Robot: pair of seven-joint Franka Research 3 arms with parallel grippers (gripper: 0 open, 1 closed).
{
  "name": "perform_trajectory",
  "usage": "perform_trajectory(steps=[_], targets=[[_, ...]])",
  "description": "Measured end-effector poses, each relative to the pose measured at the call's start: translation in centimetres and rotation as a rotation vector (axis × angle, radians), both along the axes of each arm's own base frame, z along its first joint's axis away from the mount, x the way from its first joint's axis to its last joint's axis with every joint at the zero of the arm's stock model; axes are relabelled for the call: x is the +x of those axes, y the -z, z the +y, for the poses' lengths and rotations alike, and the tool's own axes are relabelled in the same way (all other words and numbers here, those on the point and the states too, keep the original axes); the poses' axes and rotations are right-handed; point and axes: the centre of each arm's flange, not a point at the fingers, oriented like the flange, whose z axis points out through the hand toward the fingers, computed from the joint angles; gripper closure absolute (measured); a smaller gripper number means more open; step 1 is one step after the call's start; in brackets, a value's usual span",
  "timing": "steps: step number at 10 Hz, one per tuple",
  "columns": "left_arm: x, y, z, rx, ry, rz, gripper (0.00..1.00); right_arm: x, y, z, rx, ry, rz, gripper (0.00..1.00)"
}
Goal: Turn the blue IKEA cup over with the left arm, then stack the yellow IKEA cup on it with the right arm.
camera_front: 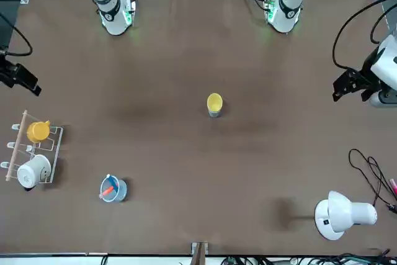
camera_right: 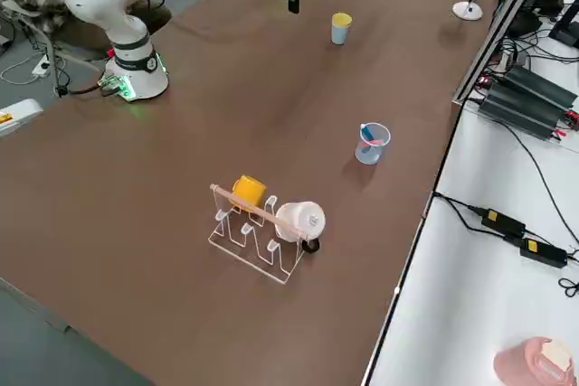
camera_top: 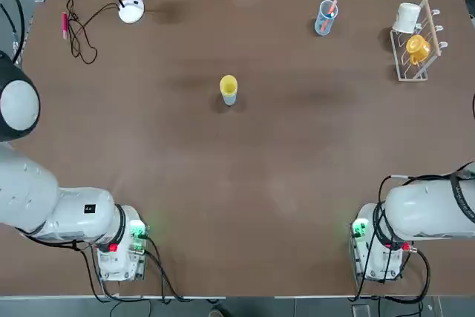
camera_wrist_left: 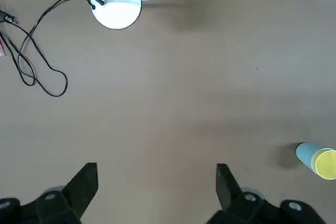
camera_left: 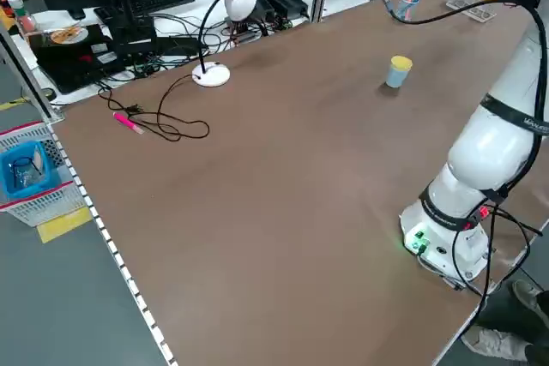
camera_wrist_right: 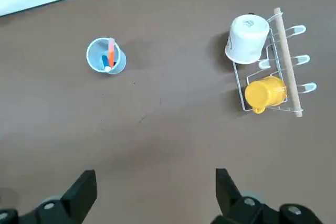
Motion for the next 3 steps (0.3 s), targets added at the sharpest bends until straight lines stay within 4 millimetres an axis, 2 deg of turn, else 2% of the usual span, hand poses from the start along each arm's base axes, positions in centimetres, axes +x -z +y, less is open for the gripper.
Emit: perform_trajectory(steps=[3], targets=[[-0.02, -0.25, 0.00, 0.000, 0.000, -0.003, 0.01, 0.00, 0.00, 0.07, 0.001, 0.000, 0.000, 0.00]])
